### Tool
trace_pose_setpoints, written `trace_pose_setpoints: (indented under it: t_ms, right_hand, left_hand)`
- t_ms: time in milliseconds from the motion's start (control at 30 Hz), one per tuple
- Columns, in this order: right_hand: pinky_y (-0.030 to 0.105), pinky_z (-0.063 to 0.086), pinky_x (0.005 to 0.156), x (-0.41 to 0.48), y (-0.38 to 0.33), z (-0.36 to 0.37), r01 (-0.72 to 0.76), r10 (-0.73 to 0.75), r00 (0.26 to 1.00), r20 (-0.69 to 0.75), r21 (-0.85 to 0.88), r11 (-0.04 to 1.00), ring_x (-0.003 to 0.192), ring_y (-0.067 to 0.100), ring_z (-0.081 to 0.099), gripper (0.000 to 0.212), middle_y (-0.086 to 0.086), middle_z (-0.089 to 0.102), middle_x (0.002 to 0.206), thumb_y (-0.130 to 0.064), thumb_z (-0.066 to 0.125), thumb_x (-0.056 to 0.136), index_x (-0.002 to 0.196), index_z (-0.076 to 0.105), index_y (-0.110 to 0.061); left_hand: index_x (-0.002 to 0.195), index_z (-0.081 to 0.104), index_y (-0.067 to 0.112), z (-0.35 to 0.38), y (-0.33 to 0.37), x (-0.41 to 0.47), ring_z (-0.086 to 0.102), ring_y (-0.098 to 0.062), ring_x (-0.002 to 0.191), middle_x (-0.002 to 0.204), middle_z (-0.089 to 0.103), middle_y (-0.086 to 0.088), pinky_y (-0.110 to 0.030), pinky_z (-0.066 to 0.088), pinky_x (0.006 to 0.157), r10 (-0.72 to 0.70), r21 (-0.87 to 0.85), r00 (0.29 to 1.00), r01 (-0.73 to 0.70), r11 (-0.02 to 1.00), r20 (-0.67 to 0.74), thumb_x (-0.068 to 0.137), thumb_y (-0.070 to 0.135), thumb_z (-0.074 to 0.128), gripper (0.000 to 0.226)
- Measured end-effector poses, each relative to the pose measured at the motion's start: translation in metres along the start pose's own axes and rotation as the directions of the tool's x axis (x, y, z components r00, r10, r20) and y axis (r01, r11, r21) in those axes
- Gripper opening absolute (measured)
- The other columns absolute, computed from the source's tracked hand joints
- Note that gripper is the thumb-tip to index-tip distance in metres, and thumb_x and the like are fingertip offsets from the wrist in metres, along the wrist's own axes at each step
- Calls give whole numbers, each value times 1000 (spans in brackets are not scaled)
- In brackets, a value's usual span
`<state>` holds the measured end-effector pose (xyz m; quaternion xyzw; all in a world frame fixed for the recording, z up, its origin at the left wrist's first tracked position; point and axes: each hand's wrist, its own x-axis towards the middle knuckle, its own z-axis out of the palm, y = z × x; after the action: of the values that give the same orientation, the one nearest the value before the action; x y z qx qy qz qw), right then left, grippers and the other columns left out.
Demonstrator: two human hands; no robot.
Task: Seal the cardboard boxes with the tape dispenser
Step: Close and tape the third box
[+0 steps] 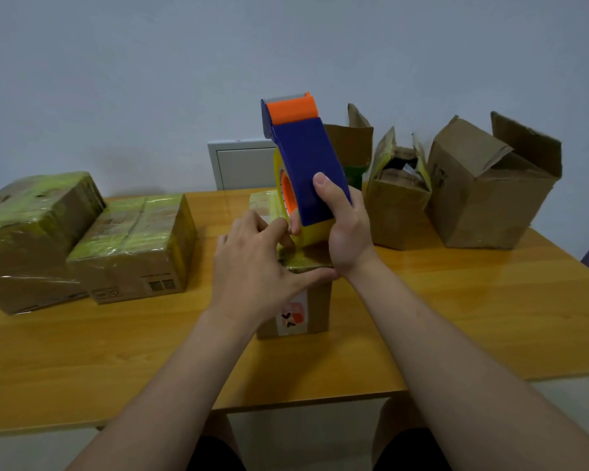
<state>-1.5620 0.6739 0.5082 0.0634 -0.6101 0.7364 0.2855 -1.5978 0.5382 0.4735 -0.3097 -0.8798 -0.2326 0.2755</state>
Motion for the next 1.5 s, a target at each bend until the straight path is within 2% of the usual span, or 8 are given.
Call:
trace_pose_setpoints:
  t_ms: [367,567,667,867,1067,1233,1367,1500]
  right_hand:
    - [48,52,90,11,-12,-17,-159,160,974,159,-17,987,88,33,61,58,20,63,92,-43,50,102,128,55,9]
    - [47,50,75,-3,2,-10,-24,22,999,38,46,999,70,37,56,49,22,59,76,-31,49,100,102,58,17]
    - [42,51,67,-5,4,-8,27,-28,999,23,50,998,62,34,57,43,19,60,68,-29,47,100,100,60,13]
    - [40,52,64,-9,11,1,109,-107,993,-51,36,993,64,34,58,55,21,60,78,-38,56,92,106,58,15]
    - [36,55,64,-12,16,3,122,-117,988,-104,43,992,68,34,60,58,23,60,83,-42,56,89,109,58,13]
    - [40,56,66,-12,17,5,151,-146,983,-113,37,988,64,31,62,60,24,61,84,-40,55,92,114,56,16]
    - [39,56,66,-15,15,7,143,-135,983,-125,54,988,64,28,63,61,22,62,82,-41,55,91,116,56,14]
    - [39,56,64,-17,11,9,146,-132,982,-138,92,985,61,31,62,61,20,62,74,-42,55,92,115,57,15]
  left_hand:
    - [115,51,19,16,35,-4,54,-21,100,108,53,-2,-36,48,74,-148,122,980,164,979,-130,76,83,44,76]
    - [118,50,21,14,26,-8,53,-14,87,104,57,0,-30,49,64,-84,2,979,85,996,-185,78,84,54,75]
    - [118,56,20,12,2,-11,56,-8,86,104,62,4,-23,47,63,2,-212,972,-53,976,-234,87,81,48,70]
    - [115,73,12,33,-14,-15,66,-11,101,107,72,3,-47,56,81,-498,-756,845,196,625,-193,106,41,35,48]
    - [116,71,13,46,-19,-28,68,-19,84,98,73,1,-43,52,61,-401,-618,848,115,778,-347,110,44,28,53]
    - [119,69,5,52,-21,-35,69,-28,106,113,73,-7,-54,55,80,-410,-719,851,55,693,-330,110,29,23,52]
    - [120,63,5,36,-17,-32,63,-31,111,114,67,-11,-60,51,91,-389,-785,905,114,608,-170,108,26,24,45]
    - [120,60,23,5,-7,-22,51,-7,112,116,59,10,-38,47,96,-338,-516,923,202,833,-185,93,21,41,34]
